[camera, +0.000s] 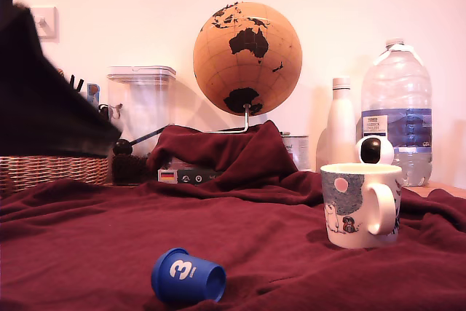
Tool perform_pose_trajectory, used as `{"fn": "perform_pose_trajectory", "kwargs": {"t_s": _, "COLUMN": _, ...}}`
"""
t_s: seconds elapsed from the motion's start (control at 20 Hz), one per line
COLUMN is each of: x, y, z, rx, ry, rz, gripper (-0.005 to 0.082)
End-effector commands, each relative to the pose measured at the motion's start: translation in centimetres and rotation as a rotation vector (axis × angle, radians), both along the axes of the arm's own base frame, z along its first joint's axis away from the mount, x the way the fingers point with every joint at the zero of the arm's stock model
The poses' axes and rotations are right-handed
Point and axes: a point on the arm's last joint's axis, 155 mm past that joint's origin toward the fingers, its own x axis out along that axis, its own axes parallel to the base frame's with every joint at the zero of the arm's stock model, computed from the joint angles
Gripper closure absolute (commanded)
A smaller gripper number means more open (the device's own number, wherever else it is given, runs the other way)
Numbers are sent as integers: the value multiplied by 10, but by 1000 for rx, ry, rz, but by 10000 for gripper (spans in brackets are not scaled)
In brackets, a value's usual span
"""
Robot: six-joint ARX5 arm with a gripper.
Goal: Pick up the coffee capsules on the table and drop them inside the coffee cup
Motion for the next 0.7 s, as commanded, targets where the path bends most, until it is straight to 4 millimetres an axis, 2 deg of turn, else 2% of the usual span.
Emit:
{"fn": "perform_pose_trajectory", "kwargs": {"t_s": 0.0, "x": -2, "y": 0, "z": -3, "rx": -10, "ry": 18, "rz": 5, "gripper": 213}}
{"fn": "perform_pose_trajectory", "kwargs": {"t_s": 0.35, "x": -6, "y": -6, "z": -7, "rx": 30, "ry": -10, "rz": 17, "gripper": 213}}
{"fn": "perform_pose_trajectory", "kwargs": {"t_s": 0.65, "x": 3, "y": -4, "z": -11, "rx": 111, "ry": -100, "rz": 111, "gripper": 213}}
